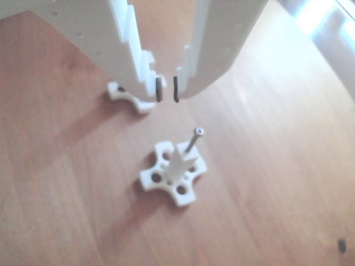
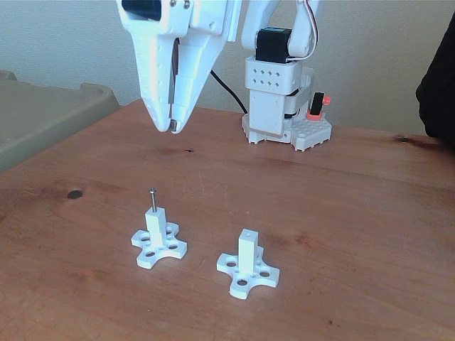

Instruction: Grab the screw and set it in the hole.

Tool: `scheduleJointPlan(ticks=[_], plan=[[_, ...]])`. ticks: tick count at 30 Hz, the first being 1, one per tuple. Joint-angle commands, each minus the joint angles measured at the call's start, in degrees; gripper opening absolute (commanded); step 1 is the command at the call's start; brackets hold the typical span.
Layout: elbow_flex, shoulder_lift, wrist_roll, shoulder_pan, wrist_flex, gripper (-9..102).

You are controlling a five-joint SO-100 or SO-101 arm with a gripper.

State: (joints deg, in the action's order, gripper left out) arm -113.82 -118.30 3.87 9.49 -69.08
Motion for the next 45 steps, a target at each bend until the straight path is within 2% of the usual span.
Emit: scheduleJointPlan(ticks=[1,14,45], plan=[[6.42,1.14,0.62,-0.18,1.05,3],[10.37,8.09,1.58,-1.76,1.67,7],[13.01,15.56,2.02,-1.49,4.75,7]])
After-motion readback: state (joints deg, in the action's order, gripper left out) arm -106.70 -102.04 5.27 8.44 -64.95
